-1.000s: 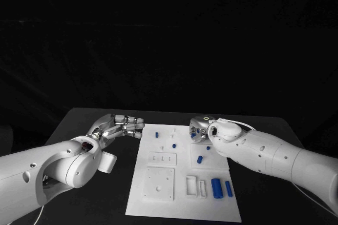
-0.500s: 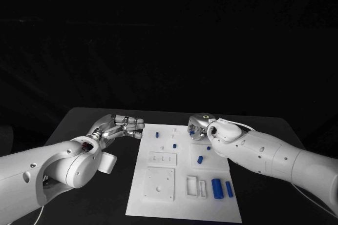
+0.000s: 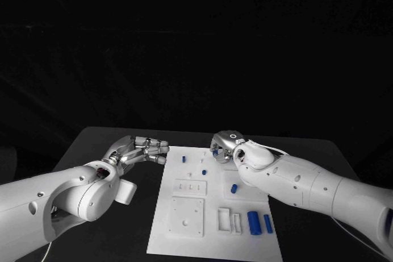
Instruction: Assemble the parts on the task board
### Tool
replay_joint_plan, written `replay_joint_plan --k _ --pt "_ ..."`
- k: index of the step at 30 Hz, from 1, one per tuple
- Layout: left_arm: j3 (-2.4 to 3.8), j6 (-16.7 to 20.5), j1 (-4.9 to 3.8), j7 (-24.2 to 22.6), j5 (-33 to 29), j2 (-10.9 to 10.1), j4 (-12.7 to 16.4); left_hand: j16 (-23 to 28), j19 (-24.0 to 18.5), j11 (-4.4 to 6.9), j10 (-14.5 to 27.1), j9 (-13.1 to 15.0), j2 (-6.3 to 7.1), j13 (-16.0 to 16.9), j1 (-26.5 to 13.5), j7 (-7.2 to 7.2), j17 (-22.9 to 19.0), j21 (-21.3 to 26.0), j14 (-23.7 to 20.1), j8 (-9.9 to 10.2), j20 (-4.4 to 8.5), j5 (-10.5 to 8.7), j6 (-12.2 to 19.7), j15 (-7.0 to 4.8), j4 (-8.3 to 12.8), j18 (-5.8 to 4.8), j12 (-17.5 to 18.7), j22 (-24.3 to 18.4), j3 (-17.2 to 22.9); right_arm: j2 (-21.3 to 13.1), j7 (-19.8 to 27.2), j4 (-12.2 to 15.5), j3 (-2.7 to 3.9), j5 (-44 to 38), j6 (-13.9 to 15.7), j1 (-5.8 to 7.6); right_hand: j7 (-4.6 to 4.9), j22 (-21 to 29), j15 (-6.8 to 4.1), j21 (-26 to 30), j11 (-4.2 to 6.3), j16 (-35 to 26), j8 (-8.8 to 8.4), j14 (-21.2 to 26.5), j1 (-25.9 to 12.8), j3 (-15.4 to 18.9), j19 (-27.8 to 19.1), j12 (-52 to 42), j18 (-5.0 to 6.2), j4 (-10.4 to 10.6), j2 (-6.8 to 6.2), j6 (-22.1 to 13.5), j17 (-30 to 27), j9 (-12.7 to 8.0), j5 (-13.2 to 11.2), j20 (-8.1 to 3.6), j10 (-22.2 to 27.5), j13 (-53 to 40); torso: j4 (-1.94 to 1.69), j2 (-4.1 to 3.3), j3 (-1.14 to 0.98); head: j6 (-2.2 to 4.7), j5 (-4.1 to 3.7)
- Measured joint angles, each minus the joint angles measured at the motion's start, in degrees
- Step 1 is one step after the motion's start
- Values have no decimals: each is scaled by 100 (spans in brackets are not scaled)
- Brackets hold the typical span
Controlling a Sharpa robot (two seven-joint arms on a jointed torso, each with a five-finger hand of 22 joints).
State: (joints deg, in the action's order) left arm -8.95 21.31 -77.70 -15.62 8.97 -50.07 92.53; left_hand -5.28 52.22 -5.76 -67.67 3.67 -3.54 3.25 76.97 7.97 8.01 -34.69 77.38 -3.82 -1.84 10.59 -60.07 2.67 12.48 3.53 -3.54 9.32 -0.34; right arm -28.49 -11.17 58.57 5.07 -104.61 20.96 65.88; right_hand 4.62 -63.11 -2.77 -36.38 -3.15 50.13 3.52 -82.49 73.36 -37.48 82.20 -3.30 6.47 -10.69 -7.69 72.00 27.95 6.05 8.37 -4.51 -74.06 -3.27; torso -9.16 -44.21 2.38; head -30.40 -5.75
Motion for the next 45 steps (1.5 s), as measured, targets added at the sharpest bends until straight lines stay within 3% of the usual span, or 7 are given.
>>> replay_joint_plan --k 11,19,34,45 --pt "0 -6 -1 8 -1 42 -18 0 0 0 0 0 0 0 0 0 0 0 0 0 0 0 0 0 13 0 0 -4 -13 360 -140 -280 4 -75 187 5 0 -170 0 135 1 -24 -5 0 6 0 62 2 -29 0 6 0 9 0 -18 20 1 0 -20 -13 7 -15 6" --pt "0 -11 -26 14 -1 51 -6 0 0 0 0 0 0 0 0 0 0 0 0 0 0 0 0 0 13 0 0 -4 -13 499 -229 -438 4 -114 310 5 0 -225 -19 232 1 -23 -6 -21 12 1 83 22 -36 0 -1 -1 15 -10 -14 0 1 0 -56 -31 32 -20 -7" --pt "0 -12 -76 20 1 63 14 0 0 0 0 0 0 0 0 0 -1 0 0 0 0 0 0 0 13 0 0 -3 -13 604 -271 -564 5 -121 391 3 1 -339 -18 319 0 -22 -17 -22 13 1 133 34 -40 0 -1 -2 20 -18 7 12 0 0 -96 -48 58 -24 32" --pt "1 -12 -103 23 1 67 22 0 0 -21 21 0 0 0 0 0 -1 0 0 0 0 0 0 0 53 0 0 -29 -53 620 -271 -607 5 -120 383 -16 1 -364 -10 358 -20 -22 -19 -30 13 17 133 0 7 -15 -1 -2 19 -18 6 12 -20 0 -91 -65 63 -25 37"
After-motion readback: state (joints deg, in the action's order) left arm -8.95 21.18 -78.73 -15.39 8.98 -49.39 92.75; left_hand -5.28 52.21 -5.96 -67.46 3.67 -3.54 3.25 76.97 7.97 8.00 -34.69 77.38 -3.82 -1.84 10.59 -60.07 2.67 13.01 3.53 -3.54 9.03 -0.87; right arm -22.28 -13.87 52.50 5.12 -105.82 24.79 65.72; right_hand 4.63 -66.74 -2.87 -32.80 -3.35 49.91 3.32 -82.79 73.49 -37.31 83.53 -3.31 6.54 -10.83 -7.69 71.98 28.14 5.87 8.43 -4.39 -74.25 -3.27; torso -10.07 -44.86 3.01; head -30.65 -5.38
